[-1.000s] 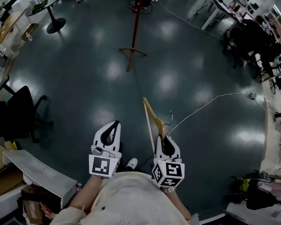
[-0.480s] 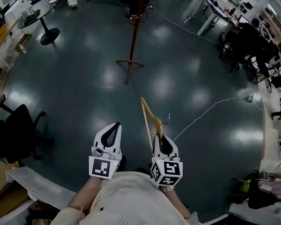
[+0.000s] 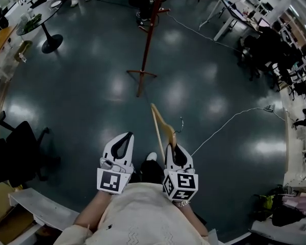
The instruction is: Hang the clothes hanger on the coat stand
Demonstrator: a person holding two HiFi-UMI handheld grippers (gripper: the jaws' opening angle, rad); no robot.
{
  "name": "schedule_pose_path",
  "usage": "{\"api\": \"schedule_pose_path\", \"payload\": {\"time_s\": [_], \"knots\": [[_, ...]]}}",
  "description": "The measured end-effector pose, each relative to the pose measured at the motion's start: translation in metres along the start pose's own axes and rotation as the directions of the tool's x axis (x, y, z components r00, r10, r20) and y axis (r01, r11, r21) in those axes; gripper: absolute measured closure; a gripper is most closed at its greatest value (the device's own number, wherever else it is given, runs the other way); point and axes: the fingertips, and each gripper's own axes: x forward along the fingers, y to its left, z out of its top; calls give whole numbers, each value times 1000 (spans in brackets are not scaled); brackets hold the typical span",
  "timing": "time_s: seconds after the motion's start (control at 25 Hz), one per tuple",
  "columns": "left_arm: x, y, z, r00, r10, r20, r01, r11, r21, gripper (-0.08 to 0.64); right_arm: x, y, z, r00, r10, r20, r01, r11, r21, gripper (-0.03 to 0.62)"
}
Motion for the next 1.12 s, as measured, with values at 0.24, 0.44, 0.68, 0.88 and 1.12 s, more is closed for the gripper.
{"api": "schedule_pose_path", "payload": {"time_s": [0.24,0.44,0.68,0.88,1.12], "knots": [[13,20,-8,998,20,-64,-18,999,26,546,32,-10,9,1000,9,-29,-9,1000,19,523],[40,47,-18,991,64,-115,-56,996,69,546,75,-22,23,999,29,-45,-28,1000,14,523],[83,80,-22,985,114,-129,-103,991,85,546,126,-41,46,999,27,-45,-27,1000,-13,523],[129,97,-21,982,137,-131,-125,987,96,546,172,-65,56,997,31,-76,-30,999,14,522],[200,95,-16,980,156,-121,-142,983,115,546,223,-106,92,997,52,-63,-52,999,10,522]]}}
